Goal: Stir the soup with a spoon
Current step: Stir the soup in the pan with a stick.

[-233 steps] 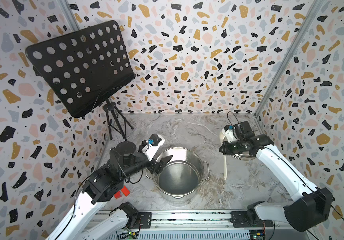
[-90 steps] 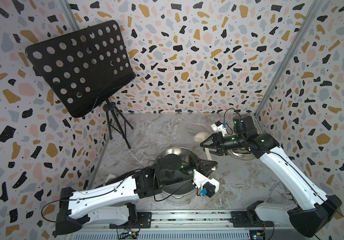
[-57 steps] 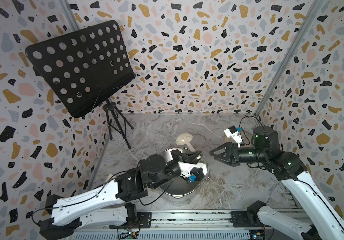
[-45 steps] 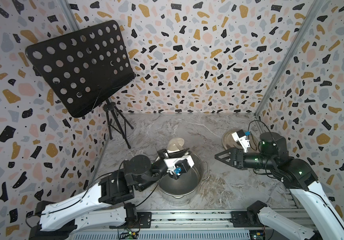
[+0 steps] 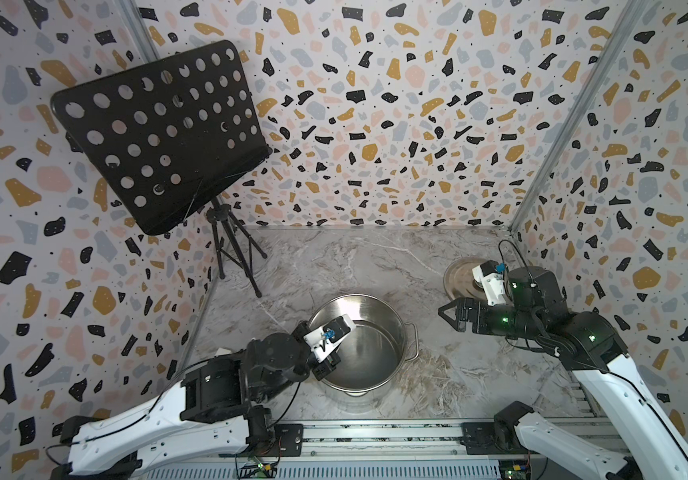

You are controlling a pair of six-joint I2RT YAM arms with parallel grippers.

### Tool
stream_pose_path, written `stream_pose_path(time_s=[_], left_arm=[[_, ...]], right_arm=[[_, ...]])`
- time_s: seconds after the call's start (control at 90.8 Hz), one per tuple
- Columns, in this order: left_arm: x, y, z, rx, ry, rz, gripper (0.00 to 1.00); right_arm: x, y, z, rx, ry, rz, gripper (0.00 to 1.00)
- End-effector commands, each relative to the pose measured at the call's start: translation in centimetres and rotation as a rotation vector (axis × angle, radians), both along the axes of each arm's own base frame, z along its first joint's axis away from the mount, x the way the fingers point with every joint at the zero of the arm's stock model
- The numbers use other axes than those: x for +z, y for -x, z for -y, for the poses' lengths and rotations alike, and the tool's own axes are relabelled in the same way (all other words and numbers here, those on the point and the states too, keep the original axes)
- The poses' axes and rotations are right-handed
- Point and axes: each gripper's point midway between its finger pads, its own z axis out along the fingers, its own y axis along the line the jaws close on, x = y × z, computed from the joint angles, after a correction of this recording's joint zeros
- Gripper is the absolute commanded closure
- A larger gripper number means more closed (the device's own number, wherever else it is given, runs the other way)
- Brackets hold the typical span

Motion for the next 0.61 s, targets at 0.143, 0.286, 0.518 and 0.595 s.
stream_pose_path(time_s=[0.143, 0.286, 0.518, 0.595], left_arm=[[-1.3, -3.2, -0.5, 0.196, -0.025, 0.004, 1.00], [-2.0, -6.1, 0.9, 0.256, -0.003, -0.022, 1.00], [-1.7, -10.3, 5.6, 0.221, 0.060, -0.046, 1.00], [-1.6, -10.7, 7.8, 0.164, 0.072, -0.053, 1.00]], right_arm=[[-0.1, 0.0, 0.6, 0.022, 0.059, 0.045, 0.02], [-0.2, -0.2, 0.7, 0.028, 0.078, 0.058, 0.02], [0.0, 0.0, 0.8, 0.028, 0.077, 0.065, 0.02], [0.2, 0.1, 1.1, 0.024, 0.079, 0.073, 0.02]])
